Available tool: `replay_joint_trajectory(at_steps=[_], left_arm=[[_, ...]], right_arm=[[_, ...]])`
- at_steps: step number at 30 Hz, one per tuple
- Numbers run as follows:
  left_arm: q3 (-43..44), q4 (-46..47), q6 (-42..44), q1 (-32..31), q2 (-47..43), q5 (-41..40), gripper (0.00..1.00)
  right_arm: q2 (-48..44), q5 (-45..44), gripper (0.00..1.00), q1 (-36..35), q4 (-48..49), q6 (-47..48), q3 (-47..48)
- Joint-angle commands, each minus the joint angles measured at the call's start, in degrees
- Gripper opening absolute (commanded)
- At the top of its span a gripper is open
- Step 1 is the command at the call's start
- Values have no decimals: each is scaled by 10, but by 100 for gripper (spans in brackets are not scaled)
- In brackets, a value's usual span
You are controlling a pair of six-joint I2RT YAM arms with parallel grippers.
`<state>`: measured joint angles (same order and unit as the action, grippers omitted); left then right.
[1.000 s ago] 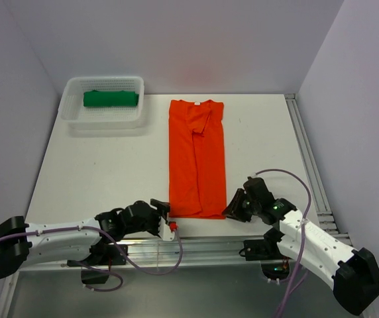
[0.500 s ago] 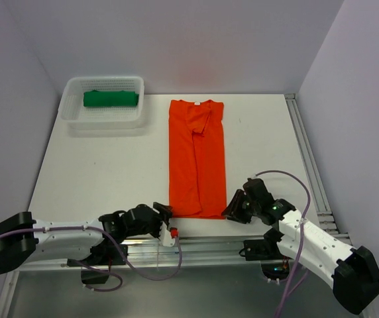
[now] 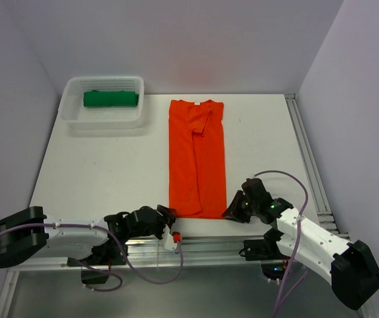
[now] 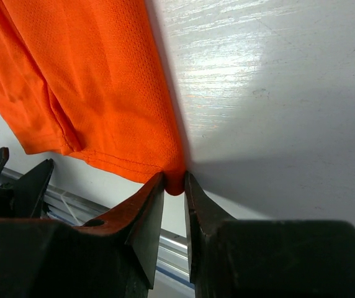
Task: Roll the t-shirts
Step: Fold the tshirt, then roll the tshirt
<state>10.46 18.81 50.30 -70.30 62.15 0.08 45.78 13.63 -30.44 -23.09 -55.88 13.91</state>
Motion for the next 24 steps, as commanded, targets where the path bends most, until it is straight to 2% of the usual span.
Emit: replay_joint_trajectory(at_steps=[1,5,10,17,24], left_arm=[[-12,25,10,-14,16,2,57],[-4,25,12,-16,31,-17,55],[3,8,13,-15,27,-31,56],[-13,-19,24,-15,-15,-53,58],[-32,13,58,-11,-4,-60,52]], right_arm=[[-1,0,26,3,9,3,15],[-3,0,18,3,1,3,20],[-8,-1,0,3,-7,4,25],[-24,-3,0,3,-26,8,32],[-20,3,0,3,-34,16,41]])
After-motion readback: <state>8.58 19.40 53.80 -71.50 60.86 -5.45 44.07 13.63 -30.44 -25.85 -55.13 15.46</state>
